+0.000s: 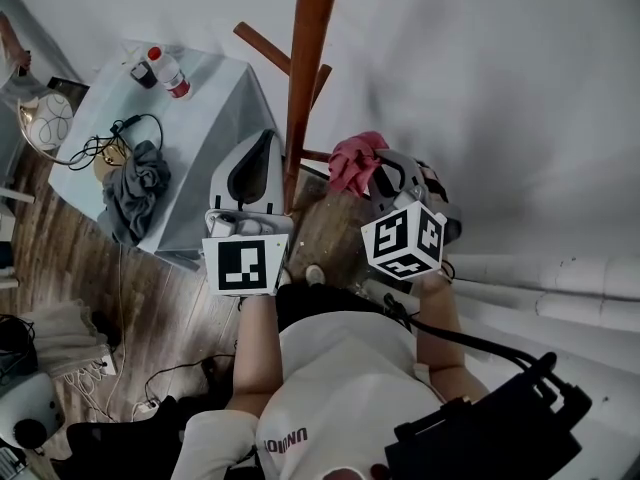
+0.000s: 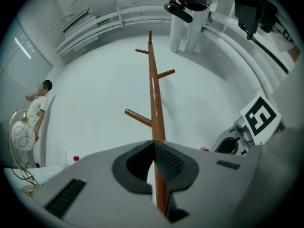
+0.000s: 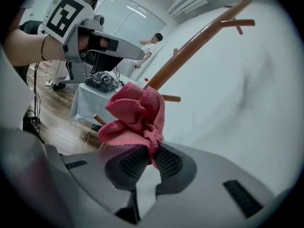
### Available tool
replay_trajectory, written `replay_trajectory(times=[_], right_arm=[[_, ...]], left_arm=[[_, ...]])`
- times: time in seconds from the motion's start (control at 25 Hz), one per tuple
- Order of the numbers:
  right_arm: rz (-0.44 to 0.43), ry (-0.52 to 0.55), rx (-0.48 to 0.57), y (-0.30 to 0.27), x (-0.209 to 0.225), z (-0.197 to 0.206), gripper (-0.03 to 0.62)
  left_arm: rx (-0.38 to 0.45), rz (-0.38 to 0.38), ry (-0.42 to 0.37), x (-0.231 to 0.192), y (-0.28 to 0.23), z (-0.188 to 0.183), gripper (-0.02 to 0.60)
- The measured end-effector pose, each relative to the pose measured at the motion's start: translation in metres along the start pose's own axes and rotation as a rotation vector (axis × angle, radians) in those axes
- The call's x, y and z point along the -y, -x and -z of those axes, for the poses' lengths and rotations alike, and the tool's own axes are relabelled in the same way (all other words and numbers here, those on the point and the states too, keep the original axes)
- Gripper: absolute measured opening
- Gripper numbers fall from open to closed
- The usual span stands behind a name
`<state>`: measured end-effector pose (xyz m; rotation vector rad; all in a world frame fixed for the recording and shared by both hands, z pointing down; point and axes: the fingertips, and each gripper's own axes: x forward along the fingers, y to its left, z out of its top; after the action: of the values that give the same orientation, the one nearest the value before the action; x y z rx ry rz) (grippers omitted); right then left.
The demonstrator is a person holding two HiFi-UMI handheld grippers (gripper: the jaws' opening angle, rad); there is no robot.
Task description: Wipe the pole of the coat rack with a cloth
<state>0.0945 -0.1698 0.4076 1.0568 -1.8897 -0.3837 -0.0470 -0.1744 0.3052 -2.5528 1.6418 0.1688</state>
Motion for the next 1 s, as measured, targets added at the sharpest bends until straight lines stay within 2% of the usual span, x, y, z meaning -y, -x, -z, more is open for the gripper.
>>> replay_trajectory(times=[0.24,0.52,0.8,1.0], right_arm=[[0.066,-0.030,0.012,0.007,0.026,0.002,0.048],[0.158,-0.045,0.125,0.006,0.055,-0.032,0.048],[0.161,-0.136,0.281,0.001,0.072,-0.073,0.048],[0.126,-0.140,0.314,-0.008,0.067,-0.085,0.048]], left_arm=[[0.002,0.000,-0.020,0.000,-0.001,-0.003,0.012],[-0.001,-0.009,-0.044,-0.005,-0.001,-0.008,0.013],[0.000,-0.007,-0.064,-0.009,-0.003,-0.012,0.012],[-0.007,-0.024,-0.068,-0.017,-0.005,-0.013,0.013]])
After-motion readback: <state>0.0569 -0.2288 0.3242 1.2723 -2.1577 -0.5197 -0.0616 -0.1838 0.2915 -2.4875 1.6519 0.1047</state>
